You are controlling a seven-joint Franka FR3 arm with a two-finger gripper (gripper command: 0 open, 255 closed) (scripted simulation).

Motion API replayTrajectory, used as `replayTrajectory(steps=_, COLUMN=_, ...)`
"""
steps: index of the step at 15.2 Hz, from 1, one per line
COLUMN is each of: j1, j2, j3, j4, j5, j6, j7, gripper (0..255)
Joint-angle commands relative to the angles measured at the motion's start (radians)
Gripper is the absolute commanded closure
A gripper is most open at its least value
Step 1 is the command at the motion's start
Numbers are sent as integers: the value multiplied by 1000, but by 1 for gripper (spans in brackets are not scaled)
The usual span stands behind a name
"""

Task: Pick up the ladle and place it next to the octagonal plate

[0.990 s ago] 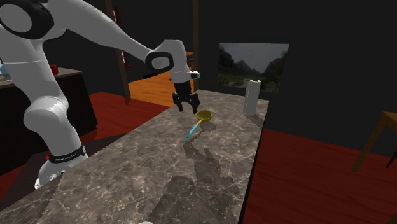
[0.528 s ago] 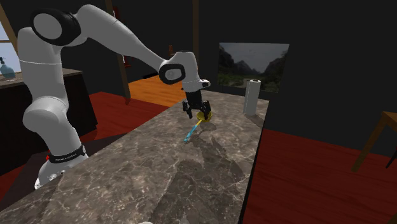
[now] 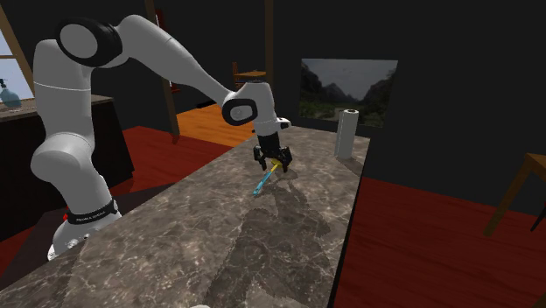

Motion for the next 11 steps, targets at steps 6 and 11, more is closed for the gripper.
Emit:
replayTrajectory(steps=6, j1=0, j2=1, j3=0, j4=0, j5=1, j6=2, j7=-1, gripper=255)
replayTrajectory(steps=11, j1=-1, j2=1, j3=0, j4=1, j5=1, j6=1, j7=-1, gripper=255)
